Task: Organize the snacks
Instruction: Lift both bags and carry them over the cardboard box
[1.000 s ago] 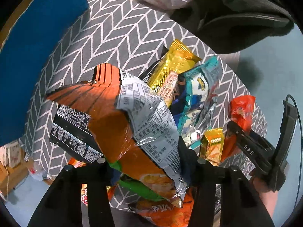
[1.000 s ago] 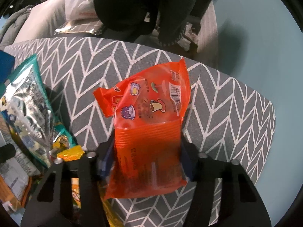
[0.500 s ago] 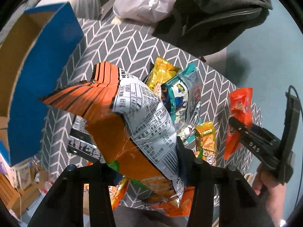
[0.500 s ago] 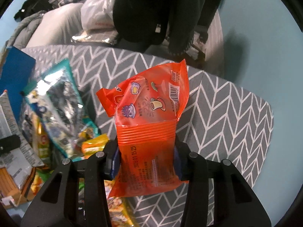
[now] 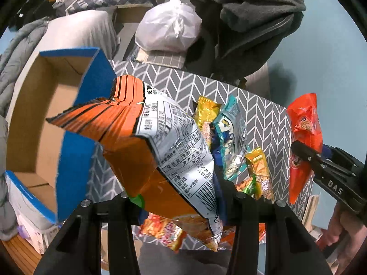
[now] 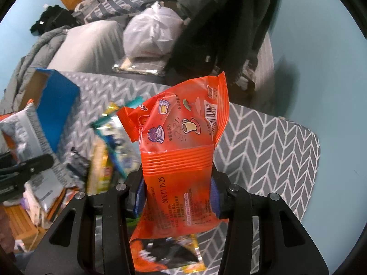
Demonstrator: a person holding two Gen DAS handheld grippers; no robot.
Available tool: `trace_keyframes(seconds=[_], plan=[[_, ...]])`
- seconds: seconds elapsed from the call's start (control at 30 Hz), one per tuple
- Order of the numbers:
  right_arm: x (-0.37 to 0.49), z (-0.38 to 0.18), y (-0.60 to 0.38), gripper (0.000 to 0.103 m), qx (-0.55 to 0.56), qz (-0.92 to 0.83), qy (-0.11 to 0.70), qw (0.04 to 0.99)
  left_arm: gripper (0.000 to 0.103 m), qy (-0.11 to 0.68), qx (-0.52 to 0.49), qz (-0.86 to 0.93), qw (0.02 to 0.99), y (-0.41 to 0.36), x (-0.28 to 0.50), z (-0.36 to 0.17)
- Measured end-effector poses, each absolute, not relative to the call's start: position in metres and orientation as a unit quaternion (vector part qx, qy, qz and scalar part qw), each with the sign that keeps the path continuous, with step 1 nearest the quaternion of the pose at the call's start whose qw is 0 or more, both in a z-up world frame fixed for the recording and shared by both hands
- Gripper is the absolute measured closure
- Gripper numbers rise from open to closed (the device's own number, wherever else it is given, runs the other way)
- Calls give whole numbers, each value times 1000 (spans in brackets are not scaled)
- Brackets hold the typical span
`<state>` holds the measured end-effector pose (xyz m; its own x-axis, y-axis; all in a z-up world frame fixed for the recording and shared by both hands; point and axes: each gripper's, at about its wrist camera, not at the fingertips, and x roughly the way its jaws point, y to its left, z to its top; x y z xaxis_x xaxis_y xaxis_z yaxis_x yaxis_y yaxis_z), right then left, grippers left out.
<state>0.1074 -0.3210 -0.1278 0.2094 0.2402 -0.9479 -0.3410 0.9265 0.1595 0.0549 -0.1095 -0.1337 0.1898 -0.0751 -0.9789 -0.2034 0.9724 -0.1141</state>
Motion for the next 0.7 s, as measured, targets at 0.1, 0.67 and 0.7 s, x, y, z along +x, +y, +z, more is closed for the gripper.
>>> trace_keyframes(seconds=[0.1,0.67,0.7], plan=[[99,-116,-303,59,-40,199,594,778,56,630,-98,42,769,-100,54,-124],[79,-76,-195,59,-46,256,573,777,56,605,-74,58,790,-20,29,-89],[79,-75,-186,59,-47,261,571,777,56,604,-74,61,791,-13,27,-87]])
